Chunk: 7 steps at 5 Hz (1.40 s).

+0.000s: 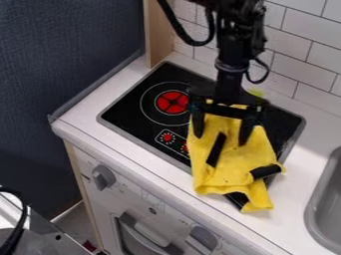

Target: Unfold the cloth from right to left

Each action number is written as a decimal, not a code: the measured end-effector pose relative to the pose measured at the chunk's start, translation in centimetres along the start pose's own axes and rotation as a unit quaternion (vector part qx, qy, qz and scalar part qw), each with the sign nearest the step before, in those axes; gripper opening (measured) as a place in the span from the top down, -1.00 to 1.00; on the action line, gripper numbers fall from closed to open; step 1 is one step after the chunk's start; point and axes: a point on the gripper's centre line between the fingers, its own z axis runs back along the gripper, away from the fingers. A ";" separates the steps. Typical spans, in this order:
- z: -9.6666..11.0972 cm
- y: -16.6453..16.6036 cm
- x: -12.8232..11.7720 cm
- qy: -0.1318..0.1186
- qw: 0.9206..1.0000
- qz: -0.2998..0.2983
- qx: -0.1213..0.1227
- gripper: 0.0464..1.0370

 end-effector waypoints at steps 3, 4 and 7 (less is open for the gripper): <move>-0.6 1.3 1.2 -0.007 0.999 0.031 0.009 -0.82; -0.7 1.3 1.4 -0.016 0.999 0.042 0.007 -0.23; 0.1 1.5 0.6 -0.007 0.999 0.046 -0.005 0.96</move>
